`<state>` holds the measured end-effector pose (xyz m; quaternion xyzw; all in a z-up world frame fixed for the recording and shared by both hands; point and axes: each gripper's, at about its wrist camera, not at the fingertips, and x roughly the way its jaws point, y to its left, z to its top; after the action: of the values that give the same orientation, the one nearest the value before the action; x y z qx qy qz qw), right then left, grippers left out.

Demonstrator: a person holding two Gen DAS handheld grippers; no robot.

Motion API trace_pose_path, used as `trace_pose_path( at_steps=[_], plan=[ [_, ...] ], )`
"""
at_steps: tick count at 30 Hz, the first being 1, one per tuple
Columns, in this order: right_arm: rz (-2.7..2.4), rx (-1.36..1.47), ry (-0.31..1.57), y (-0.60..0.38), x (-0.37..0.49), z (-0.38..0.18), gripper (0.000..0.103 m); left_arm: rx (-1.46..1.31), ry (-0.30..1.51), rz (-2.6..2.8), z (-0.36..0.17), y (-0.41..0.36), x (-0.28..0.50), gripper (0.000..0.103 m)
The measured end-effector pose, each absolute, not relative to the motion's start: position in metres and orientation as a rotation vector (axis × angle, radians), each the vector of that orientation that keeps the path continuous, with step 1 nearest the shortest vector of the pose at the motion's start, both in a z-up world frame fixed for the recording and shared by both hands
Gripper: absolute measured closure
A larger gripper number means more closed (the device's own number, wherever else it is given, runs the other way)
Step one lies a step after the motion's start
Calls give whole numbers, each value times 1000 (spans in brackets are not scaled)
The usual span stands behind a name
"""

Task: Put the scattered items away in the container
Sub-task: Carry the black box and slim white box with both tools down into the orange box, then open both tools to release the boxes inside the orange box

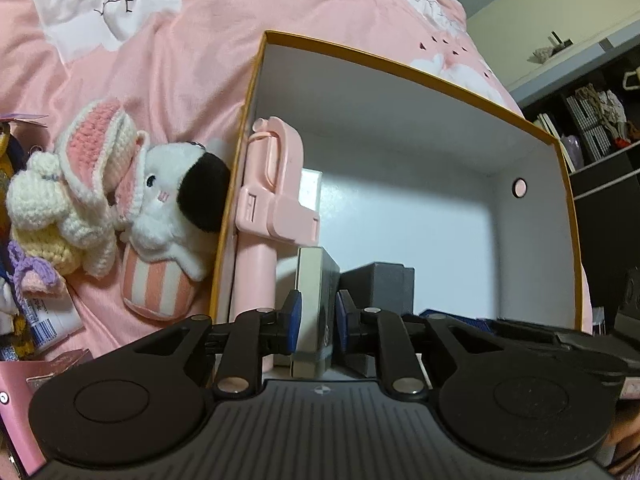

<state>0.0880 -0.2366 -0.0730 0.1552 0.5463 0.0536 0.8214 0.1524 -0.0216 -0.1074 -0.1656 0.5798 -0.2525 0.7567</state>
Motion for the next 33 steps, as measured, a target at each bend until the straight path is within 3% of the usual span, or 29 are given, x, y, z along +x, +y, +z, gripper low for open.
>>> trace_pose_path(
  at_steps=[3,12,16,23,26,33],
  plan=[
    [108,306,1159,-240,86,-69,62,-379,1267,-566,-107,-22,153,76],
    [122,322,1164,-245,88,-70,64,-516,1271,-706,-109,-30,153,81],
    [90,337,1139,-244,89,-65,74,-547,1279,-729,-114,-33,154,85],
    [108,0,1241,-232,108,-69,81,-548,1277,-731,-116,-38,154,88],
    [235,-226,1323,-216,117,-83,88,-548,1278,-728,-116,-38,154,89],
    [617,-583,1346,-211,133,-86,89,-557,1281,-726,-116,-36,154,88]
  ],
)
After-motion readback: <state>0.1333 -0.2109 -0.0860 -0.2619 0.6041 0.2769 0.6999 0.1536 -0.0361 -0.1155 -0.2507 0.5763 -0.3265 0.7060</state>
